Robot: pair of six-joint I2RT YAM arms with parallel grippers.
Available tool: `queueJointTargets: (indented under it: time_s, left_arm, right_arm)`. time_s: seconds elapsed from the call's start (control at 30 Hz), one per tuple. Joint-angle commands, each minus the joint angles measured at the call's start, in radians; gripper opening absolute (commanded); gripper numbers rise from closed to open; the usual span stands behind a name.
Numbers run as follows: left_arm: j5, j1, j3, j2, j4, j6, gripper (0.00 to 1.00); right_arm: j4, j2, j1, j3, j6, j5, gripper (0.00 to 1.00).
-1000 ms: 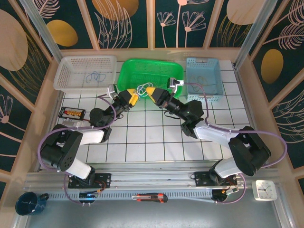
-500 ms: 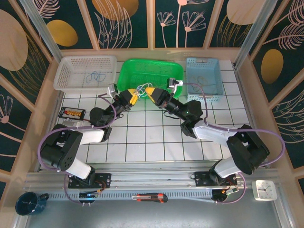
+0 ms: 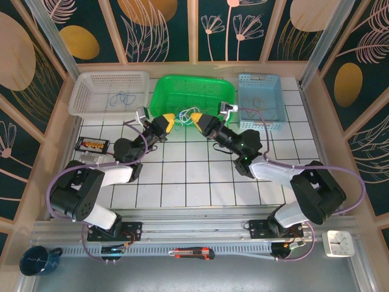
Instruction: Untangle the cables
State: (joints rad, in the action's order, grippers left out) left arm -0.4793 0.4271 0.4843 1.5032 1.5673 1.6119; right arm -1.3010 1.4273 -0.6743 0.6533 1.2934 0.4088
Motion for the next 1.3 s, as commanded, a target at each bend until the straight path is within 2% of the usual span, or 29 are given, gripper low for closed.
queueJointTargets:
  time_s: [0.0,0.17,0.3,0.33,0.37,0.43,0.47,0.57,0.73,0.97,1.27]
  left_arm:
    - [0.035,-0.005,-0.022,-0.040,0.192,-0.039,0.00]
    - [0.038,-0.005,-0.022,-0.070,0.172,-0.059,0.00]
    - [0.027,-0.005,-0.016,-0.105,0.005,-0.129,0.00]
    - [0.020,-0.006,-0.019,-0.106,-0.030,-0.142,0.12]
    - [0.016,-0.005,-0.023,-0.101,-0.039,-0.147,0.29]
    - [0.002,-0.005,-0.034,-0.080,-0.014,-0.131,0.47]
    - [-0.006,-0.005,-0.036,-0.066,0.007,-0.115,0.55]
    - [-0.017,-0.001,-0.044,-0.026,0.074,-0.055,0.63]
    - [-0.002,0.013,-0.042,0.023,0.202,0.034,0.61]
    - [0.050,0.022,-0.038,0.031,0.267,0.094,0.42]
    - [0.097,0.022,-0.008,-0.028,0.268,0.099,0.42]
  right_arm:
    - [-0.010,-0.066,0.033,-0.030,-0.027,-0.021,0.00]
    - [0.027,-0.109,0.064,-0.059,-0.043,-0.018,0.00]
    - [0.026,-0.121,0.069,-0.067,-0.041,-0.013,0.00]
    - [0.026,-0.123,0.070,-0.066,-0.040,-0.011,0.00]
    - [0.025,-0.123,0.070,-0.063,-0.037,-0.011,0.00]
    - [0.017,-0.119,0.068,-0.055,-0.029,-0.007,0.00]
    - [0.008,-0.114,0.067,-0.049,-0.023,-0.005,0.00]
    - [-0.040,-0.088,0.054,-0.026,0.007,-0.003,0.00]
    - [-0.138,-0.015,0.020,0.036,0.057,-0.016,0.00]
    - [-0.256,0.104,-0.038,0.131,0.109,-0.050,0.00]
    - [-0.346,0.187,-0.071,0.162,0.141,-0.095,0.00]
